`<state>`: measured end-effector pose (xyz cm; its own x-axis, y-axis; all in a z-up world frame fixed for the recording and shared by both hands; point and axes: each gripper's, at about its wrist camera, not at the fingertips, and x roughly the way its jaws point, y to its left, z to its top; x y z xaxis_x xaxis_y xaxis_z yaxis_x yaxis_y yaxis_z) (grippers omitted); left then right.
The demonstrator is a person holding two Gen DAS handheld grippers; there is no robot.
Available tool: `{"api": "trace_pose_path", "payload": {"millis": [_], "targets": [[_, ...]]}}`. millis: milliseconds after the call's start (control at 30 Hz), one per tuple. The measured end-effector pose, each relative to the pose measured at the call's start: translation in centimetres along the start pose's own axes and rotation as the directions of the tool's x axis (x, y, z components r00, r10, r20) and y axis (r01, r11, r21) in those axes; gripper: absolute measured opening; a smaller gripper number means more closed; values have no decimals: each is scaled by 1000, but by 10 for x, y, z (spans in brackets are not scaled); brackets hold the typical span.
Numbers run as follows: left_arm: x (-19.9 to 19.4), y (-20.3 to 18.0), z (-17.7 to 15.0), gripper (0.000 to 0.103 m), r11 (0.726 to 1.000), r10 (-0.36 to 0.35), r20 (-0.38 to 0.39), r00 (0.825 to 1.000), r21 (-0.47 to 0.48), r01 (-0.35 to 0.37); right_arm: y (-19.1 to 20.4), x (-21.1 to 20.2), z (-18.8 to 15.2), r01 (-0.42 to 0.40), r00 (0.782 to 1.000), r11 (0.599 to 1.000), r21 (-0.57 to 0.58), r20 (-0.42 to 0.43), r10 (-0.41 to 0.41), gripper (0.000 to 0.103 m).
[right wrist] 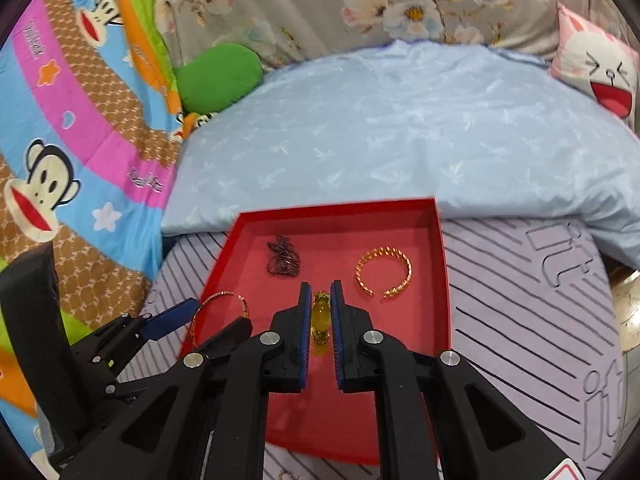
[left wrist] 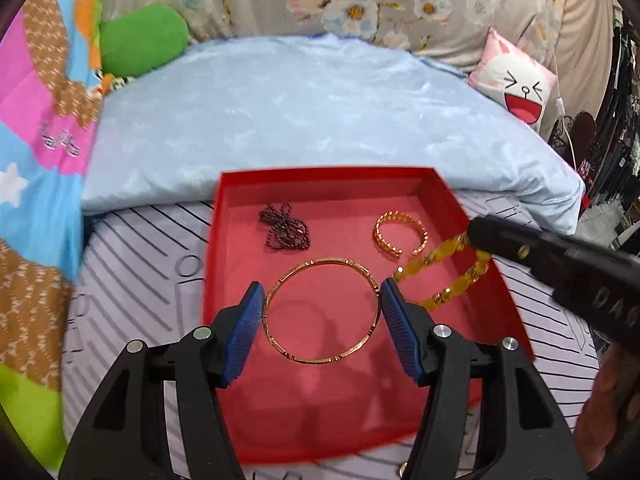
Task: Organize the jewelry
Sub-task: 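Carry both bracelets into the red tray and open both tools, then withdraw both tools and move right tool to yellow round-bead bracelet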
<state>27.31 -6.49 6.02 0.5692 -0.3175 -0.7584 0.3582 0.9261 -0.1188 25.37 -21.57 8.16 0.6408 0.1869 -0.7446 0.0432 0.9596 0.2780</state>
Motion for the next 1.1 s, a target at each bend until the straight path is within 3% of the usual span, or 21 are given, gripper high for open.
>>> {"api": "trace_pose_path", "payload": {"millis": [200, 333, 500, 633, 700, 1100], "targets": [[38, 4, -6, 57, 1000, 24, -68, 997, 13, -23, -17, 36, -12, 81, 995, 997, -13, -55, -82, 9], [48, 6, -10, 57, 999, 35, -89, 995, 12, -34, -22, 42, -15, 139, 989, 989, -48, -51, -141, 9], [49, 9, -10, 59, 1000, 24, -90, 996, -5, -24, -23, 44, -18, 153, 987, 986, -62, -36, -155, 9], [47, 13, -9, 70, 999, 32, -89, 996, -27, -34, -18, 38, -18, 173, 985, 981, -88, 1, -174, 19], [45, 14, -9, 70, 999, 31, -82, 996, -31, -34, -15, 31, -20, 171, 985, 980, -96, 18, -171, 26], [2, 15, -13, 70, 997, 54, -13, 998, -49, -55, -4, -20, -33, 153, 986, 983, -97, 79, -146, 29]]}}
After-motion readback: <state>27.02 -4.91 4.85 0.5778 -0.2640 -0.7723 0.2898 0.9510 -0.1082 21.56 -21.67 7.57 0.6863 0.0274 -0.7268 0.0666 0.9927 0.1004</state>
